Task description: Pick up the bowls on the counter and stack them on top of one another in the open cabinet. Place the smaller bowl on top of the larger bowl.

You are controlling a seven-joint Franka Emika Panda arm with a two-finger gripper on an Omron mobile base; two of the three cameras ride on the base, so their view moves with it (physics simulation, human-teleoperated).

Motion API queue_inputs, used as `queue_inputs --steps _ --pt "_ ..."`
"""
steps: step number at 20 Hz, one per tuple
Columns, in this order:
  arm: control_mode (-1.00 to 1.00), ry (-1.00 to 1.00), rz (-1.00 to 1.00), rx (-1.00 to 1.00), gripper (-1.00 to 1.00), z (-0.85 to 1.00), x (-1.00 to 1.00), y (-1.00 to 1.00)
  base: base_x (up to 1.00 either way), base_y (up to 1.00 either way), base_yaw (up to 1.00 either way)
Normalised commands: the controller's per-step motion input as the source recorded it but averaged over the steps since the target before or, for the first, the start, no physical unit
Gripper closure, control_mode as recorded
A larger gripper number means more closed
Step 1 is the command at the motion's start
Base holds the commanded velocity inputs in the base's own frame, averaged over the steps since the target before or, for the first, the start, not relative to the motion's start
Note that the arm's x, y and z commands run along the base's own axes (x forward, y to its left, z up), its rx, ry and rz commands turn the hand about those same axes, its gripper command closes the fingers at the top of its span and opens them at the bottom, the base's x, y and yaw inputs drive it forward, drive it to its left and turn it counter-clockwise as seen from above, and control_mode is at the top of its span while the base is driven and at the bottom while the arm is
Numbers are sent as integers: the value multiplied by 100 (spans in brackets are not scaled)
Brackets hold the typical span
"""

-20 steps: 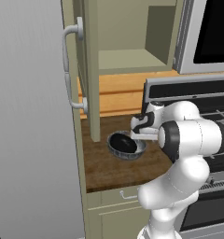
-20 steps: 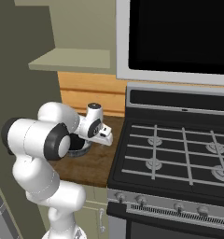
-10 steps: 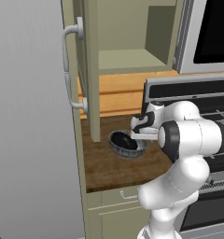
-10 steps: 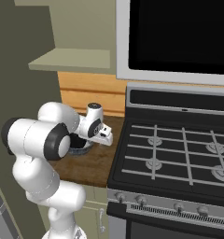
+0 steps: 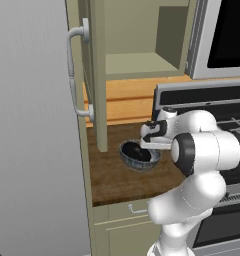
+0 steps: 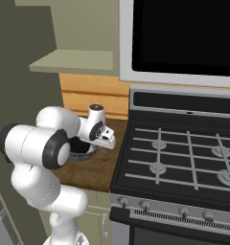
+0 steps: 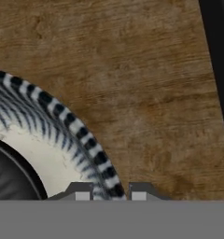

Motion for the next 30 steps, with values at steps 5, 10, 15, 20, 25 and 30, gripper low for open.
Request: queue_inputs --steps 5,10,15,20,25,30 --pt "-100 -12 -10 0 100 42 -36 0 0 0 0" --pt "-100 -16 -19 1 100 57 -44 0 0 0 0" --pt "-100 -10 -21 0 100 92 -41 0 0 0 0" --pt "-100 -1 -13 0 100 100 -43 0 0 0 0" --pt "-100 1 -2 -1 100 100 -45 0 0 0 0" --pt "-100 -7 -9 0 100 100 -35 -3 0 0 0"
